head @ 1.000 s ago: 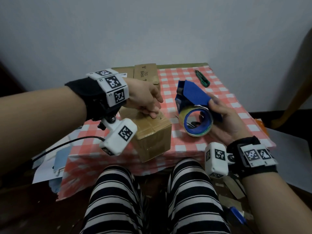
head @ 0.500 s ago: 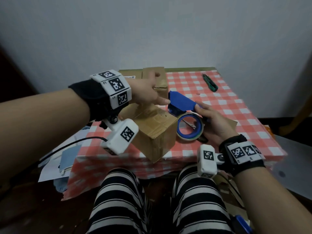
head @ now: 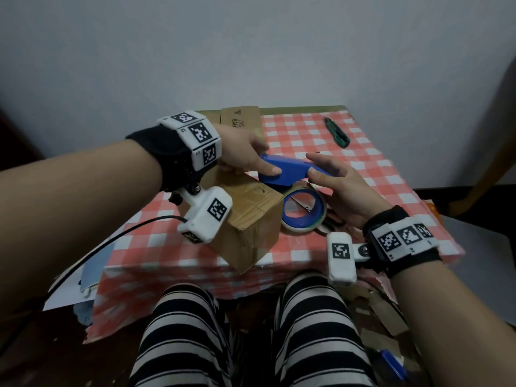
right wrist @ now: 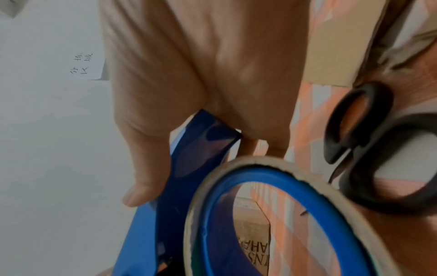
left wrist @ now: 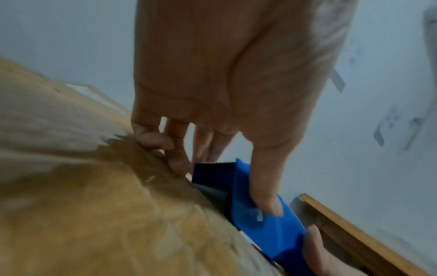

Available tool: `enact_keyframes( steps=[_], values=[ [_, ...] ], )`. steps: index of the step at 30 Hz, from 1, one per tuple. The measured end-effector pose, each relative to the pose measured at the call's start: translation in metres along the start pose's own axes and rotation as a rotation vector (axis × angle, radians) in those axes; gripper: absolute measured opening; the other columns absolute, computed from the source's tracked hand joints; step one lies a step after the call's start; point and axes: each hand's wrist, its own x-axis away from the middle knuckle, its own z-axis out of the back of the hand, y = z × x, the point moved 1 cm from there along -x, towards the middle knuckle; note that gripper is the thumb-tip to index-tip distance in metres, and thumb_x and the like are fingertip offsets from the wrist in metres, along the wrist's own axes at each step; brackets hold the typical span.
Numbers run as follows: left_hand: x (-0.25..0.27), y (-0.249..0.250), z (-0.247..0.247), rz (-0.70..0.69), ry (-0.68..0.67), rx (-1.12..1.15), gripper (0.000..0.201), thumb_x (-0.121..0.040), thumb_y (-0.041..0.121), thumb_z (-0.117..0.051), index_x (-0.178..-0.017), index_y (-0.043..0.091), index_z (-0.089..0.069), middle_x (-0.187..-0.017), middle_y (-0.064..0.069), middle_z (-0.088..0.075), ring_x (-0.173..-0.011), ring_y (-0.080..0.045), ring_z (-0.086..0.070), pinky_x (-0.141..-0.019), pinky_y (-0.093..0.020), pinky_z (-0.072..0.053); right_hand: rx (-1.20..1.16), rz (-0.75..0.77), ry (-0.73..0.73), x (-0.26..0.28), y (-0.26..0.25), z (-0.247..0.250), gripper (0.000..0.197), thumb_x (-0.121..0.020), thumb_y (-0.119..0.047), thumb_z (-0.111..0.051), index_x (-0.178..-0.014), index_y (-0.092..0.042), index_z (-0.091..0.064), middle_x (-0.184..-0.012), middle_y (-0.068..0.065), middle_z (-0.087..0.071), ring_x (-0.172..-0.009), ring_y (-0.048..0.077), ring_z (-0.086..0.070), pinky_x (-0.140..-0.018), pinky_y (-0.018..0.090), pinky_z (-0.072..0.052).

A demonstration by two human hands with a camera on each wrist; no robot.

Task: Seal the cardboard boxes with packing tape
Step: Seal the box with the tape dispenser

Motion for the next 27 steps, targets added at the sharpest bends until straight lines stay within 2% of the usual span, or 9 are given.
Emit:
enact_keyframes(
  steps=[4,8,11,13,17,19,21,23,27],
  values=[
    [-0.007,-0.004,0.004,-0.084,-0.064,0.104,0.083,-0.04,0.073,-0.078,-0.112,0.032,-0.067,-0.1,-0.013,-0.065,-0.079,-0.021,-0.051,-0.066,-0.033,-0.039,0.028,0.015,-0.021,0.001,-0.001,0.0,0.046,-0.08,-0.021,-0.069,-0.125,-0.018,-0.058,-0.125,0.003,-0.062,-0.103,0.012,-0.066,-0.089,0.03,-0.053],
    [-0.01,-0.009,0.003,-0.117,-0.006,0.227,0.073,-0.052,0.066,-0.074,-0.108,0.019,-0.068,-0.085,-0.007,-0.059,-0.07,-0.02,-0.048,-0.053,-0.025,-0.033,0.177,-0.002,0.211,0.003,-0.011,0.011,0.028,-0.097,-0.038,-0.056,-0.115,-0.018,-0.062,-0.11,-0.002,-0.065,-0.094,0.009,-0.059,-0.079,0.023,-0.044],
    [-0.013,-0.014,0.001,-0.077,0.066,0.197,0.078,-0.052,0.078,-0.072,-0.1,0.017,-0.067,-0.079,-0.005,-0.059,-0.063,-0.019,-0.047,-0.052,-0.024,-0.031,0.449,-0.071,0.412,0.003,-0.014,0.027,0.014,-0.096,-0.014,-0.059,-0.085,-0.008,-0.066,-0.097,0.015,-0.067,-0.069,0.016,-0.056,-0.067,0.026,-0.049],
    [-0.012,-0.016,0.0,-0.056,0.1,0.179,0.086,-0.046,0.083,-0.062,-0.097,0.015,-0.065,-0.081,-0.005,-0.06,-0.062,-0.02,-0.046,-0.055,-0.027,-0.031,0.732,-0.208,0.312,0.006,-0.01,0.028,0.014,-0.09,-0.011,-0.065,-0.084,0.0,-0.071,-0.089,0.017,-0.071,-0.066,0.021,-0.061,-0.067,0.033,-0.053],
    [-0.007,-0.022,-0.005,-0.044,0.149,0.194,0.089,-0.052,0.084,-0.062,-0.099,0.008,-0.067,-0.087,-0.01,-0.065,-0.075,-0.023,-0.051,-0.07,-0.034,-0.036,1.13,-0.345,0.173,0.013,0.002,0.018,0.02,-0.071,-0.026,-0.081,-0.084,-0.012,-0.077,-0.084,0.007,-0.075,-0.083,0.022,-0.069,-0.076,0.034,-0.057],
    [-0.005,-0.026,-0.007,-0.036,0.202,0.182,0.071,-0.073,0.073,-0.061,-0.098,0.006,-0.068,-0.088,-0.011,-0.068,-0.079,-0.024,-0.055,-0.072,-0.033,-0.039,1.225,-0.324,0.182,0.014,0.006,0.009,0.03,-0.067,-0.028,-0.084,-0.092,-0.011,-0.077,-0.088,0.006,-0.075,-0.084,0.019,-0.068,-0.061,0.021,-0.048],
    [-0.003,-0.028,-0.009,-0.034,0.259,0.153,0.065,-0.082,0.066,-0.056,-0.097,0.004,-0.067,-0.09,-0.011,-0.07,-0.079,-0.024,-0.058,-0.07,-0.029,-0.04,1.288,-0.324,0.183,0.017,0.007,0.002,0.034,-0.071,-0.03,-0.083,-0.095,-0.007,-0.075,-0.082,0.006,-0.073,-0.068,0.017,-0.061,-0.044,0.019,-0.033],
    [0.0,-0.024,-0.012,-0.031,0.299,0.106,0.059,-0.085,0.065,-0.053,-0.094,0.008,-0.067,-0.086,-0.008,-0.07,-0.069,-0.019,-0.055,-0.061,-0.026,-0.038,1.351,-0.324,0.196,0.017,0.007,0.0,0.037,-0.069,-0.039,-0.084,-0.087,-0.009,-0.073,-0.07,0.002,-0.066,-0.059,0.014,-0.054,-0.044,0.021,-0.029],
    [0.002,-0.017,-0.014,-0.04,0.317,0.059,0.063,-0.085,0.067,-0.051,-0.093,0.007,-0.066,-0.086,-0.012,-0.067,-0.071,-0.021,-0.053,-0.065,-0.029,-0.038,1.475,-0.361,0.217,0.017,0.003,0.0,0.039,-0.066,-0.045,-0.085,-0.069,-0.014,-0.062,-0.061,-0.001,-0.06,-0.059,0.015,-0.054,-0.047,0.022,-0.031]
  ],
)
